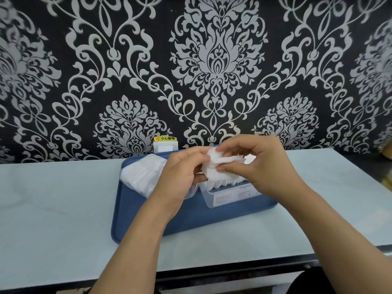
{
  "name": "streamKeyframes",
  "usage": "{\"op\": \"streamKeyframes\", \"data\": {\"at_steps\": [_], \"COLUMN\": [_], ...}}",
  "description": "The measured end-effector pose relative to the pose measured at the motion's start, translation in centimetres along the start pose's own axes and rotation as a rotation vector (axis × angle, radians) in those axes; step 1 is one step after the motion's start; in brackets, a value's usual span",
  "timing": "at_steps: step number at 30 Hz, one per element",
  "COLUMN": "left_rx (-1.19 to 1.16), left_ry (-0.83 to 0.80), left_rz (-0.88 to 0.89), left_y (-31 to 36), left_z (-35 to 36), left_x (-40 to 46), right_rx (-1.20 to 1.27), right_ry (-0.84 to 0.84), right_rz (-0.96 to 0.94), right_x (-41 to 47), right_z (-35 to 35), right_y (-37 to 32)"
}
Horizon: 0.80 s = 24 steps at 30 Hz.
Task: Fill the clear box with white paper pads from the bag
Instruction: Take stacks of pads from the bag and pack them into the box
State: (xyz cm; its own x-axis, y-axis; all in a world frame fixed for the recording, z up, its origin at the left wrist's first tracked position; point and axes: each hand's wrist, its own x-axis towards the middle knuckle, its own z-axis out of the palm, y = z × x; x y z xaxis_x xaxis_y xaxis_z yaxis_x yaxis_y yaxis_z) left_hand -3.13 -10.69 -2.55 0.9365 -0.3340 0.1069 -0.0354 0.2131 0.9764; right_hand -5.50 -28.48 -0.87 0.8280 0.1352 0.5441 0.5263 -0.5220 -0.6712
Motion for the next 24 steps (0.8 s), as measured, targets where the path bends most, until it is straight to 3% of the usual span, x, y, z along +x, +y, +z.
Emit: {"op": "streamKeyframes", "data": {"at_steps": [5, 14, 24], "left_rx": [-0.021, -0.043, -0.168], "left_ry": [0.021, 0.034, 0.061], "left_rz": [0.003, -0.03, -0.095], "left_y": [-0.01, -0.03, -0.09], "left_z": [-0.14, -0.05, 0.1], "left_x": [0.05, 0.18, 0.34], "right_rx": [-0.092, -0.108, -0.157], "right_ry": [0.024, 0.046, 0.196], "right_rz": [-0.092, -0.079, -0.108], "right_x": [0.13, 0.11, -0.03], "right_z": [0.15, 0.25, 0.55], "right_y": [-0.01, 0.05, -0.05]}}
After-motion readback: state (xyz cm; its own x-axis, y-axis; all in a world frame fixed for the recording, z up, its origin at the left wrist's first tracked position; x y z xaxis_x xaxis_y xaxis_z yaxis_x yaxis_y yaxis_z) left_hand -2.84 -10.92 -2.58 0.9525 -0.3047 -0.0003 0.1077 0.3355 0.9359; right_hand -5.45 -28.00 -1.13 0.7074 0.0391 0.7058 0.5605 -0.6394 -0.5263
